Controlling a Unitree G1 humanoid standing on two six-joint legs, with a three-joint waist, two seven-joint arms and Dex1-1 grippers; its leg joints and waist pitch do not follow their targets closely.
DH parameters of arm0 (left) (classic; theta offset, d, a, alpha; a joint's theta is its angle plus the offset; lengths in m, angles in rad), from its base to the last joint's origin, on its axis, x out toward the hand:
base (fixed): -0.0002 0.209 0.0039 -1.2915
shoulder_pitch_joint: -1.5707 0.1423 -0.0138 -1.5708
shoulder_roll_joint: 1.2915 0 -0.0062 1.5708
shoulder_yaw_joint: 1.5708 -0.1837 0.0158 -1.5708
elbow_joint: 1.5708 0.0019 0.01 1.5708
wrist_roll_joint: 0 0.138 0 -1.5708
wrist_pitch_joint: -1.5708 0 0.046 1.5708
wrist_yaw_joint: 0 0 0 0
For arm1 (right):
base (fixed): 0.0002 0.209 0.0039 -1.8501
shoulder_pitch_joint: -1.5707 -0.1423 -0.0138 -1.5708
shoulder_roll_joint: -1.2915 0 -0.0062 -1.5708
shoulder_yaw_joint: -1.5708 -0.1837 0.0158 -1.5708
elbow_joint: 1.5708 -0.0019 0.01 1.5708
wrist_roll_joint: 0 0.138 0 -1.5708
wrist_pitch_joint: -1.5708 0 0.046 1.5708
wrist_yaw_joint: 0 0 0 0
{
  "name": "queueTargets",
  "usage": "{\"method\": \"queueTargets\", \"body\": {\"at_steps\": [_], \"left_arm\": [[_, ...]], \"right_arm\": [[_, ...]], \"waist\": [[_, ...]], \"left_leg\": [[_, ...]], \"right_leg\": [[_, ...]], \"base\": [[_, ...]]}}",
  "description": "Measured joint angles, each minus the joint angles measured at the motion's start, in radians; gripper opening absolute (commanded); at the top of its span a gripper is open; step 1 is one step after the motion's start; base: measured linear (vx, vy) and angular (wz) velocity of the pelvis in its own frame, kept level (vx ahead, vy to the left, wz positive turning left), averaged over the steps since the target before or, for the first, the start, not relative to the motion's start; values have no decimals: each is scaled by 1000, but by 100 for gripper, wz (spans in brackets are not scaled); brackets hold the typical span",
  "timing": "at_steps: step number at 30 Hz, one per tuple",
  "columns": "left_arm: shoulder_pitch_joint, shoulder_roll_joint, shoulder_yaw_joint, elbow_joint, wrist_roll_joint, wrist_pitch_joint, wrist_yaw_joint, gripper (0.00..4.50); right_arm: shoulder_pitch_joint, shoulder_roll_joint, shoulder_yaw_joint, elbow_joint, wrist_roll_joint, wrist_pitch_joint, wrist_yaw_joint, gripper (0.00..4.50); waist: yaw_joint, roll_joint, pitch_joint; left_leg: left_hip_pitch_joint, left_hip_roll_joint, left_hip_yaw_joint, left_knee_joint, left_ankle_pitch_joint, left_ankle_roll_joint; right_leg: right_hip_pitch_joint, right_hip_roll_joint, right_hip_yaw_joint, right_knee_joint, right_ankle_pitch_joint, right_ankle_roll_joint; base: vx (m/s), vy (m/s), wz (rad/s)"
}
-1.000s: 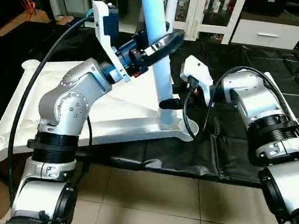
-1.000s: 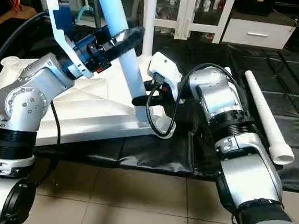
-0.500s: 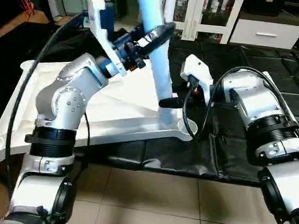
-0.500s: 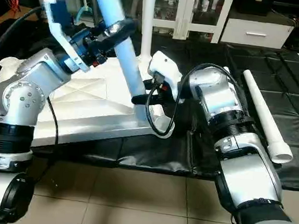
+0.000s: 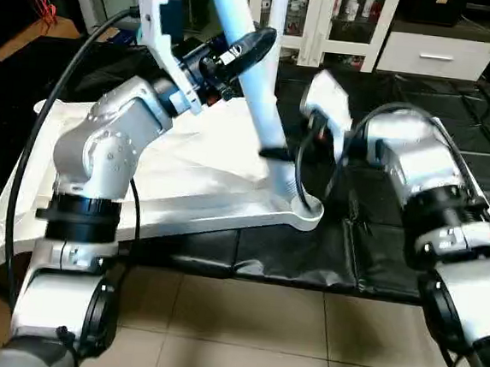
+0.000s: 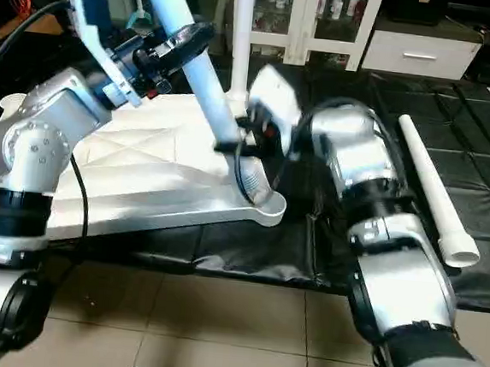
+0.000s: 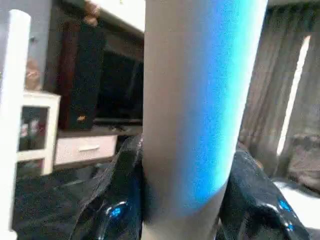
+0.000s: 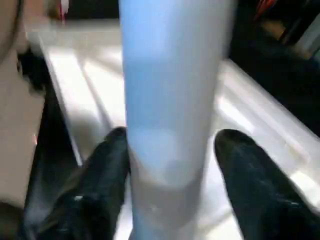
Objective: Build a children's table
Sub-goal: Insert table leg to table base
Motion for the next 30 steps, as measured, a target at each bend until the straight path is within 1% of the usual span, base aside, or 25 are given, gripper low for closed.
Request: {"method": "queueTargets", "body": {"at_steps": [1,4,5,7,8,12,13,14,17,21,29,30], "left_arm": [[-12,6,-5,0,8,13,11,166],[-29,24,-4,0,8,41,24,166],[-30,27,-4,-1,8,44,24,166],[-30,32,-4,-1,7,55,22,166],[-32,33,-4,-1,7,65,21,165],[-45,35,-4,-1,6,85,19,165],[-49,36,-4,-1,5,88,18,165],[-51,36,-4,-1,5,91,18,165],[-58,36,-6,-1,5,94,17,165],[-66,35,-33,-1,6,112,-3,165],[-66,35,-52,-3,6,131,-30,165],[-66,35,-54,-3,6,132,-31,165]], "right_arm": [[-9,-2,-24,-2,28,21,17,328],[-9,-14,-46,-11,61,53,44,340],[-7,-18,-48,-11,65,58,52,353],[-1,-25,-51,-11,68,63,61,353],[7,-27,-51,-11,67,64,64,380],[48,-27,-48,-11,66,72,89,392],[54,-26,-45,-11,66,74,91,420],[55,-26,-44,-11,65,74,91,428],[55,-16,-40,-14,65,70,81,437],[63,1,-18,-13,41,34,60,439],[68,10,-13,-6,23,31,61,439],[68,10,-11,-2,22,31,61,420]], "waist": [[2,-1,0],[5,-2,0],[6,-2,0],[7,-3,1],[7,-4,0],[7,-5,0],[7,-5,0],[7,-5,0],[6,-5,0],[7,-5,0],[7,-5,0],[7,-5,0]], "left_leg": [[0,0,0,0,0,0],[0,0,0,0,2,3],[-1,0,0,0,2,3],[-1,0,0,0,2,4],[-1,0,0,0,2,3],[-1,0,0,2,2,4],[-1,0,0,2,2,4],[-1,0,0,2,2,4],[-1,0,0,2,2,4],[-1,0,-1,2,2,3],[-1,0,-1,2,2,4],[-1,0,-1,2,2,4]], "right_leg": [[0,0,0,0,0,0],[0,0,0,0,0,0],[0,0,0,0,0,0],[0,0,0,0,0,0],[0,0,0,0,0,0],[0,0,0,0,0,0],[0,0,0,0,0,0],[0,0,0,0,0,0],[0,0,0,0,0,0],[0,0,0,0,0,0],[0,0,0,0,0,0],[0,0,0,0,0,0]], "base": [[0,0,0],[0,0,0],[0,0,0],[0,0,0],[0,0,0],[0,0,0],[0,0,0],[0,0,0],[0,0,0],[0,0,0],[0,0,0],[0,0,0]]}}
